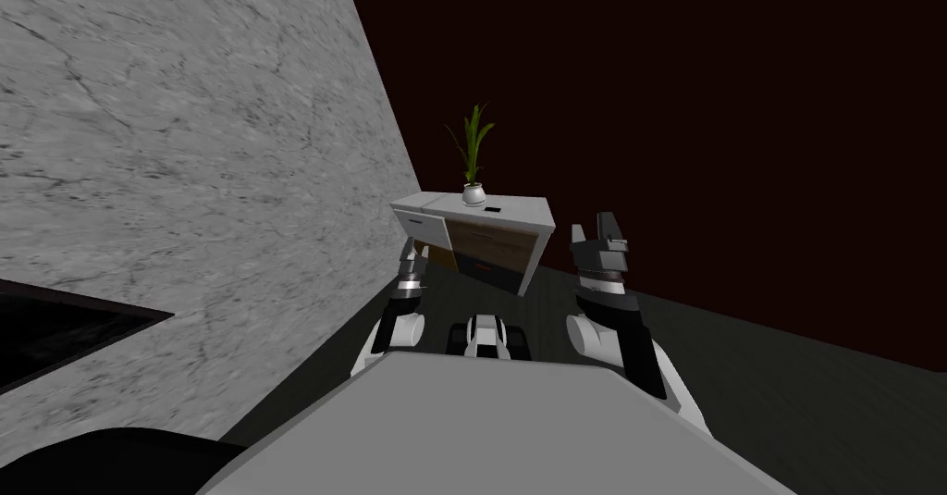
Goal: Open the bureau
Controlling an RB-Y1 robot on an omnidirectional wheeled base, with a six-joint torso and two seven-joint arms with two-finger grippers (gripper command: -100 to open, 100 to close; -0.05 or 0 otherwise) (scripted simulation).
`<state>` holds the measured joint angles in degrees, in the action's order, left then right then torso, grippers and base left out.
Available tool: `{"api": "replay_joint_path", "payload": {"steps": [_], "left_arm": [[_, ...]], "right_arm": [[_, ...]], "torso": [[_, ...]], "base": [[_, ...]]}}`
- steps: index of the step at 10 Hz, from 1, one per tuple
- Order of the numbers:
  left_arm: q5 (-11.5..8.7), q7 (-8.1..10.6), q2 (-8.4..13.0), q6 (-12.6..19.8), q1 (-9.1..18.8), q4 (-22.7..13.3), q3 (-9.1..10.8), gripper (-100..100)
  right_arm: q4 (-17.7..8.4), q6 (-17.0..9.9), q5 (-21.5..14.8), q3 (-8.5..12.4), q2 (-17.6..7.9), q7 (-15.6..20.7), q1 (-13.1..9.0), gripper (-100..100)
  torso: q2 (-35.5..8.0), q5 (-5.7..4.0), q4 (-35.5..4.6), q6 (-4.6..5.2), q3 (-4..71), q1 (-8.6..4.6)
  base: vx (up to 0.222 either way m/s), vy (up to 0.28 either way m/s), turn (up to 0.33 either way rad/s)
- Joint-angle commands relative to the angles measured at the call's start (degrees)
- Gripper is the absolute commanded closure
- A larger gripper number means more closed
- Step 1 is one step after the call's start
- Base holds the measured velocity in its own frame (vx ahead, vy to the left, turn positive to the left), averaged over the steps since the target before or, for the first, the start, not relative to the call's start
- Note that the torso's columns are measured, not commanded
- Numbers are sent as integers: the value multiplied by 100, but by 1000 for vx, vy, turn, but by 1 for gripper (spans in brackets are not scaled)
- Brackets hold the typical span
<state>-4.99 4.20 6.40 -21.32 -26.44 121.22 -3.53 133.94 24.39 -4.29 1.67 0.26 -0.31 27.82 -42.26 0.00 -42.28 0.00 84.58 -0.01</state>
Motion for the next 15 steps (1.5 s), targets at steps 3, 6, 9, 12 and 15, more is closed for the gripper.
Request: {"api": "replay_joint_path", "payload": {"steps": [3, 6, 9, 12, 15], "left_arm": [[3, 42, 258, -136, 221, -688, -120, -100], [10, 64, 334, -215, 351, -1117, -209, -100], [16, 84, 349, -288, 470, -1508, -292, -100], [21, 103, 314, -355, 577, -1860, -367, -100], [28, 127, 247, -444, 718, -2322, -465, -100]], "right_arm": [[0, 0, 0, 0, 0, 0, 0, 0], [0, 0, 0, 0, 0, 0, 0, 0], [0, 0, 0, 0, 0, 0, 0, 0], [0, 0, 0, 0, 0, 0, 0, 0], [0, 0, 0, 0, 0, 0, 0, 0]], "torso": [[-1, 0, 0, -1, -1, 0], [-3, 1, -1, 0, -2, 3], [-2, 0, -1, 0, -2, 1], [-6, 0, -2, -1, -4, 3], [6, -1, 2, 0, 3, -2]], "base": [[76, -19, -67], [73, -17, -63], [70, -16, -59], [60, -11, -49], [81, -16, -72]]}}
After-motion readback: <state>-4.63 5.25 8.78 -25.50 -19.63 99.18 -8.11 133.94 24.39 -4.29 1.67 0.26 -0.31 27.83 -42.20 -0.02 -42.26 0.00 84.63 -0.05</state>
